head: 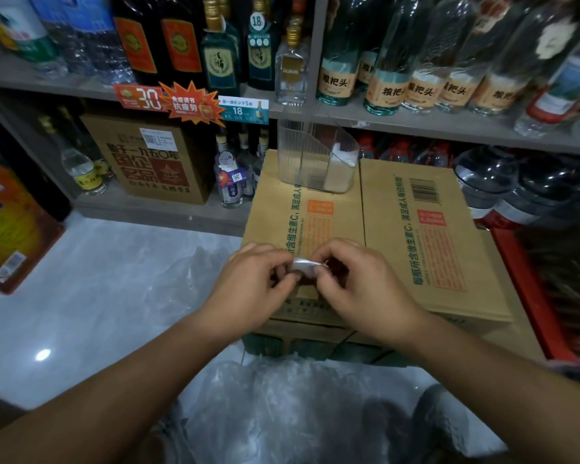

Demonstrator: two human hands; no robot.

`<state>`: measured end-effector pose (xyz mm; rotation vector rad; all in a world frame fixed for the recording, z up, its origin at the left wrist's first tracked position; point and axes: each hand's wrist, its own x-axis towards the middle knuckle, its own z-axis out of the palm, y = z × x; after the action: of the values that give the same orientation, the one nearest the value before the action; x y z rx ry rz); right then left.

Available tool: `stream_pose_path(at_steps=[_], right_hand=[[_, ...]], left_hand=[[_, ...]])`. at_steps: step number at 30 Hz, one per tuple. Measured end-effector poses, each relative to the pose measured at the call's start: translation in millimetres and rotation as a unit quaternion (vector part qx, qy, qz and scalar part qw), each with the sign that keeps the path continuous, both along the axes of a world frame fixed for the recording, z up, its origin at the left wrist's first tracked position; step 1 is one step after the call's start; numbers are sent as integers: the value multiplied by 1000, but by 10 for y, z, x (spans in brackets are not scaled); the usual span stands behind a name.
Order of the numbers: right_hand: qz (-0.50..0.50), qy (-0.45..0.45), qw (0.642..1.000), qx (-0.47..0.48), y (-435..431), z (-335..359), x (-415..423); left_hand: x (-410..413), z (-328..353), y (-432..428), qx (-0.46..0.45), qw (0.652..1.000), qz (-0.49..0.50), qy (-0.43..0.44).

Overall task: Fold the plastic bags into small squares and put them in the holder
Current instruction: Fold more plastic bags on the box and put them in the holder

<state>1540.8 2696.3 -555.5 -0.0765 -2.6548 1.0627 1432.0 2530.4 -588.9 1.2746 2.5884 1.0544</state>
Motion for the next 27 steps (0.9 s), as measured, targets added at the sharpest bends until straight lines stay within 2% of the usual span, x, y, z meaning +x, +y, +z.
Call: stream_pose_path(at_steps=[3,7,11,16,18,20,22,27], right_hand=[[-10,-23,998,-58,31,45,-25],[-23,-35,999,-13,102,101,-59],[-75,-39,996,-17,329,304,-155],[-198,73,977,18,930,665,-584],[-225,77,970,41,1138,724,-819],[-227,62,970,67,1308,733,-1063],[-216,48,972,80,1433,715,-1294],[-159,35,975,148,1531,573,-1616]], left_hand=[[-14,16,59,-3,1000,8,-8],[-46,21,122,-11,999,28,-25],[-85,103,183,-18,998,29,-56],[-415,380,290,14,985,95,-141],[-548,467,359,21,971,130,-197],[-688,515,457,-1,967,146,-207],[-868,541,584,-11,973,143,-180],[-1238,560,868,51,973,144,-172]])
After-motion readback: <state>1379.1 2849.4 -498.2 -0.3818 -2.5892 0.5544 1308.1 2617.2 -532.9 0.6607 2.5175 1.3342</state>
